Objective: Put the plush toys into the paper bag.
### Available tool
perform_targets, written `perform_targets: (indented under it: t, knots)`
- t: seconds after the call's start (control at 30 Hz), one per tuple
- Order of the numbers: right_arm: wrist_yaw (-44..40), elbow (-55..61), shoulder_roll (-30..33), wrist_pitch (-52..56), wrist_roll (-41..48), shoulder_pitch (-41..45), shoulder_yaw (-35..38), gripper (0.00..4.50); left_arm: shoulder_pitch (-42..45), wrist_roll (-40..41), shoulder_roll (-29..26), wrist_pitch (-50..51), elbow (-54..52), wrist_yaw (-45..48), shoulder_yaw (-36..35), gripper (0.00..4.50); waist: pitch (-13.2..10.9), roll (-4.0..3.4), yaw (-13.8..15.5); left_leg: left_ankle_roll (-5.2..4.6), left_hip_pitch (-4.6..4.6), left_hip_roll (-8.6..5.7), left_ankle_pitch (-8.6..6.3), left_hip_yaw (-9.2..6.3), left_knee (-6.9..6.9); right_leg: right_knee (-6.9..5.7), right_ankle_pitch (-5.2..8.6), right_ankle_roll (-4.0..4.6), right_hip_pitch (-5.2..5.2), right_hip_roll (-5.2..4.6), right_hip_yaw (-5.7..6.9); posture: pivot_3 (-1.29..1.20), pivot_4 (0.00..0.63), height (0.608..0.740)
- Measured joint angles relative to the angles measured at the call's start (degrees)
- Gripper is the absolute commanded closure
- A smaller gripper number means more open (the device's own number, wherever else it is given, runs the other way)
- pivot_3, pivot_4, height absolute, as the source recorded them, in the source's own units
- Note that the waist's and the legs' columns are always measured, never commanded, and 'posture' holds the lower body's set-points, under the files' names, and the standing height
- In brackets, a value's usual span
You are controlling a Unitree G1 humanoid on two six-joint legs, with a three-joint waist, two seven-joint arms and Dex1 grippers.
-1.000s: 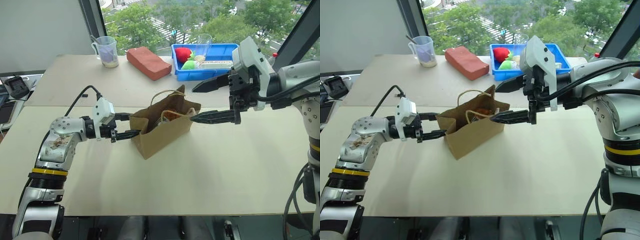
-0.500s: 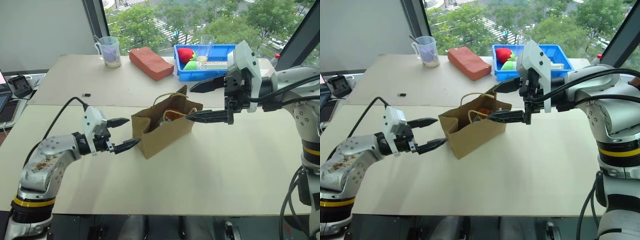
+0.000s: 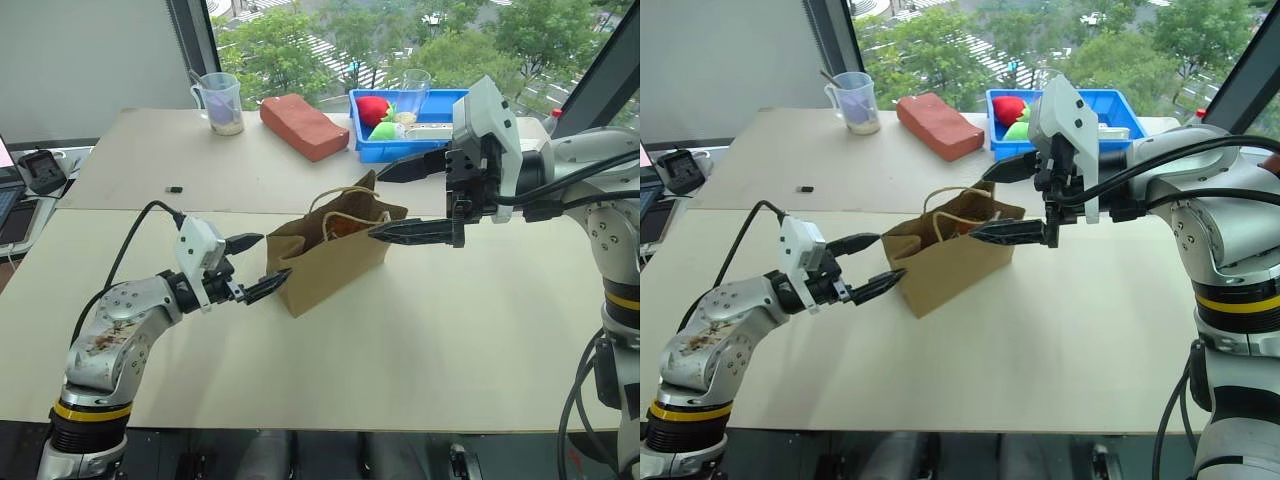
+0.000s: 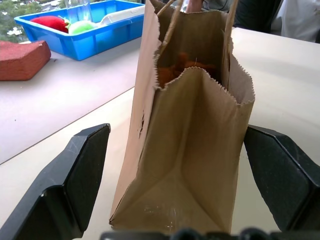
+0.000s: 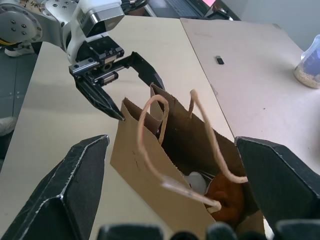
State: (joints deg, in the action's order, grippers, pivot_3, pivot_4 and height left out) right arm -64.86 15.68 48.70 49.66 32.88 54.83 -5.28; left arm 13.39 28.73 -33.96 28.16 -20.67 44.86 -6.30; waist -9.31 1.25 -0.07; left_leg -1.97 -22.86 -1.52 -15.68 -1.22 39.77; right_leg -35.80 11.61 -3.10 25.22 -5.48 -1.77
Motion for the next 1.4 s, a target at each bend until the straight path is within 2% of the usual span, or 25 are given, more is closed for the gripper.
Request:
perform_targets:
  t: [0.3, 0.57, 0.6, 0.67, 0.87, 0.9, 1.03, 1.13, 1.3, 1.4]
  knots:
    - [0.48, 0.15, 0.02, 0.55, -0.01, 0.06, -0.03, 0.00, 2.69, -1.37, 1.24, -1.96, 3.08, 0.83, 3.56, 0.06, 0.00, 0.00, 0.28, 0.00, -0.01, -0.02, 0.00, 0.01, 0.01, 0.01, 0.00, 0.00, -0.01, -0.01, 0.00, 0.00, 0.150, 0.740]
    - [1.36, 1.33, -1.00, 2.07, 1.52, 2.00, -0.42, 0.00, 5.12, -6.65, 5.71, -7.90, 11.27, 0.94, 9.21, 0.06, 0.00, 0.00, 0.26, 0.00, -0.01, -0.01, 0.00, 0.01, 0.00, -0.01, 0.00, 0.00, 0.03, 0.02, 0.00, 0.00, 0.150, 0.740]
    - [1.45, 1.64, -1.02, 2.50, 2.04, 2.35, -0.38, 0.00, 5.13, -6.91, 6.04, -8.47, 11.67, 0.96, 9.24, 0.60, 0.00, 0.00, 0.27, 0.00, -0.01, 0.00, 0.00, 0.01, 0.00, -0.01, 0.00, 0.00, 0.03, 0.02, 0.00, 0.00, 0.150, 0.740]
    - [1.64, 2.51, -1.02, 3.12, 2.33, 2.70, -0.37, 0.00, 5.36, -7.16, 6.41, -9.31, 12.09, 1.23, 9.37, 1.35, 0.00, 0.00, 0.29, 0.00, -0.01, 0.00, 0.00, 0.00, 0.00, -0.01, 0.00, 0.00, 0.03, 0.00, 0.01, 0.00, 0.150, 0.740]
    - [1.95, 2.99, -0.96, 3.26, 2.32, 2.68, -0.37, 0.00, 5.97, -7.21, 6.54, -10.62, 13.15, 2.04, 9.33, 4.27, 0.00, 0.00, 0.58, 0.00, -0.02, -0.03, 0.00, 0.01, 0.03, 0.00, 0.00, 0.00, 0.01, -0.02, 0.01, 0.00, 0.150, 0.740]
    - [1.96, 2.99, -0.94, 3.26, 2.32, 2.68, -0.37, 0.00, 6.18, -7.20, 6.57, -10.66, 13.43, 2.16, 9.33, 4.45, 0.00, 0.00, 0.59, 0.00, -0.02, -0.03, 0.00, 0.00, 0.03, -0.01, 0.00, 0.00, 0.01, -0.02, 0.01, 0.00, 0.150, 0.740]
    - [1.83, 2.86, 0.11, 3.25, 2.27, 2.69, -0.35, 0.00, 7.61, -6.23, 6.70, -10.33, 14.49, 3.89, 9.33, 4.45, 0.00, 0.00, 0.63, 0.00, -0.03, -0.04, 0.00, 0.01, 0.03, 0.00, 0.00, 0.00, 0.01, -0.02, 0.01, 0.00, 0.150, 0.740]
    - [0.33, 0.82, 2.81, 3.33, 2.35, 3.74, -0.08, 0.00, 9.75, -3.67, 5.82, -9.06, 15.05, 8.89, 9.39, 4.45, 0.00, 0.00, 0.69, 0.00, -0.07, -0.05, 0.00, 0.01, 0.05, 0.01, 0.00, 0.00, 0.02, -0.02, 0.03, 0.00, 0.150, 0.740]
    - [-4.45, -2.26, 8.64, 5.43, 4.65, 7.72, 2.53, 0.00, 14.14, -1.64, 0.80, -10.00, 17.99, 21.72, 10.35, 4.45, 0.00, 0.00, 0.54, -0.01, 0.01, 0.02, 0.00, 0.01, 0.01, 0.04, 0.00, 0.00, -0.02, 0.08, 0.05, 0.00, 0.150, 0.740]
    - [-6.45, -2.83, 9.86, 8.55, 7.09, 7.94, 2.64, 0.00, 17.92, -1.78, 0.84, -13.92, 24.93, 30.47, 12.50, 4.45, 0.00, 0.00, 0.49, -0.01, -0.02, 0.01, 0.00, 0.07, 0.06, 0.06, 0.00, 0.00, -0.04, 0.08, 0.05, 0.00, 0.150, 0.740]
